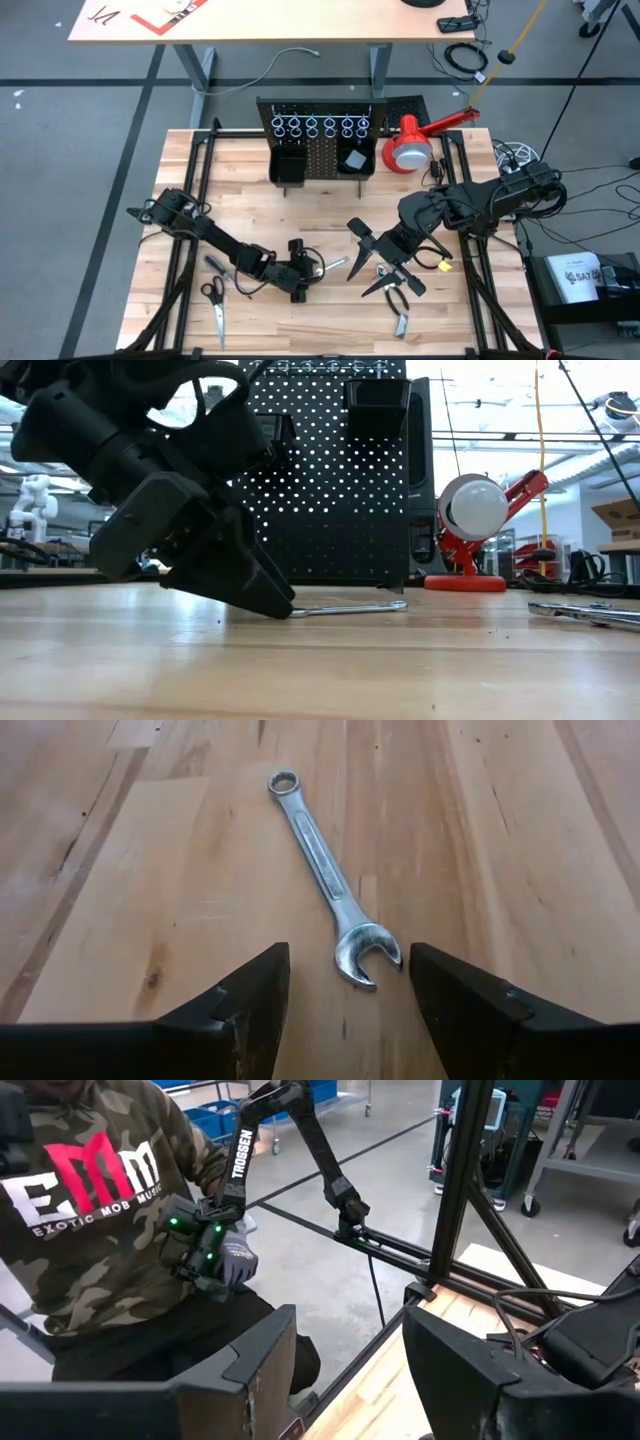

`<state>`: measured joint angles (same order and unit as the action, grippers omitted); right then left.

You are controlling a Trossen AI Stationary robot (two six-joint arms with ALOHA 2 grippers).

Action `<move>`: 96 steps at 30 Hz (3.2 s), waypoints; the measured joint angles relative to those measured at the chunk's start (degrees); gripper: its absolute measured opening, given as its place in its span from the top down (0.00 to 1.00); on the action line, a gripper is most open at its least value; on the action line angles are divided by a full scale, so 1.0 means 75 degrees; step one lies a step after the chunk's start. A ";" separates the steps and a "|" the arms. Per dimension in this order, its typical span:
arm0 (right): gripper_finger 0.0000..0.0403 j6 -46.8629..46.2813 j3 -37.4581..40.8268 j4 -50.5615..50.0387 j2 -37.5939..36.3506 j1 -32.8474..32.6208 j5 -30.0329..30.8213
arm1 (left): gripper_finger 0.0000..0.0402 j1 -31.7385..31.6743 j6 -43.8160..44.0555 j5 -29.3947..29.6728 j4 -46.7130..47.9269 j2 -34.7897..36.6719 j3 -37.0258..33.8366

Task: Hang tools onto peg board
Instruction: Hang the wrench on the pegboard

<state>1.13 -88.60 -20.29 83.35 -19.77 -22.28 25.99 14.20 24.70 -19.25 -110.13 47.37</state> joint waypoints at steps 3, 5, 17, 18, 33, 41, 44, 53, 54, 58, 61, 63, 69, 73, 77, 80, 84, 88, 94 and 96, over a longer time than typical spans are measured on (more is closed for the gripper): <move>0.55 0.0000 0.0000 -0.0006 0.0000 0.0000 0.0000 | 0.46 -0.0004 -0.0015 -0.0001 0.0066 -0.0003 0.0011; 0.55 0.0000 0.0000 -0.0049 0.0000 0.0000 0.0000 | 0.46 -0.0004 -0.0123 -0.0001 0.0095 -0.0003 0.0013; 0.55 0.0000 0.0000 -0.0263 0.0000 0.0000 0.0000 | 0.64 0.0060 -0.0196 -0.0065 0.0308 0.0111 0.0003; 0.55 0.0002 0.0000 -0.0260 0.0000 0.0000 0.0000 | 0.68 0.0060 -0.0194 -0.0074 0.0312 0.0111 0.0003; 0.55 0.0143 0.0000 -0.0307 0.0000 0.0000 0.0020 | 0.93 -0.0216 0.0067 -0.0419 0.0374 0.0110 -0.0003; 0.55 -0.0008 -0.0009 -0.0689 0.0018 -0.0032 0.0364 | 0.93 -0.0319 0.0076 -0.0768 0.0402 0.0035 0.0015; 0.55 -0.0108 -0.0009 -0.1321 0.0107 -0.0093 0.0703 | 0.95 -0.0319 0.0079 -0.0821 0.0436 0.0030 0.0016; 0.60 -0.0903 -0.0009 -0.2294 0.0919 -0.0436 0.1884 | 0.97 -0.0319 0.0271 -0.0908 0.0588 0.0015 0.0019; 0.63 -0.1028 -0.0009 -0.2424 0.1049 -0.0479 0.1992 | 0.97 -0.0319 0.0272 -0.0915 0.0607 0.0015 0.0017; 0.72 -0.1682 -0.0006 -0.2809 0.1661 -0.0623 0.2374 | 0.96 -0.0319 0.0279 -0.0919 0.0615 0.0009 0.0015; 0.77 -0.2154 -0.0006 -0.2871 0.2131 -0.0720 0.2396 | 0.96 -0.0319 0.0325 -0.0921 0.0615 0.0006 0.0012; 0.79 -0.2443 -0.0006 -0.2865 0.2411 -0.0783 0.2416 | 0.96 -0.0319 0.0424 -0.0922 0.0618 0.0006 0.0012; 0.75 -0.3373 -0.0006 -0.2946 0.3145 -0.0891 0.3148 | 0.96 -0.0316 0.0452 -0.0925 0.0615 0.0000 0.0006; 0.68 -0.3720 -0.0006 -0.2941 0.3652 -0.0930 0.3266 | 0.96 -0.0316 0.0455 -0.0928 0.0615 0.0000 0.0006; 0.62 -0.4183 -0.0004 -0.3122 0.4241 -0.0934 0.3414 | 0.96 -0.0316 0.0455 -0.0928 0.0614 0.0000 0.0003; 0.61 -0.4479 -0.0003 -0.3130 0.4637 -0.0930 0.3408 | 0.96 -0.0316 0.0458 -0.0928 0.0612 0.0000 0.0000; 0.61 -0.4768 -0.0003 -0.3135 0.4914 -0.0920 0.3394 | 0.96 -0.0316 0.0458 -0.0931 0.0609 0.0000 0.0000; 0.62 -0.4988 -0.0003 -0.3222 0.5028 -0.0838 0.3569 | 0.96 -0.0313 0.0442 -0.0931 0.0609 0.0000 -0.0003; 0.62 -0.5149 -0.0003 -0.3513 0.5030 -0.0615 0.3974 | 0.96 -0.0313 0.0437 -0.0931 0.0608 0.0000 -0.0003; 0.62 -0.5144 -0.0003 -0.3663 0.5030 -0.0555 0.3978 | 0.96 -0.0313 0.0437 -0.0931 0.0606 0.0000 -0.0003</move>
<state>-37.45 -88.62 -47.76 121.08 -23.93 7.55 23.64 17.47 17.72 -14.70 -110.13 47.35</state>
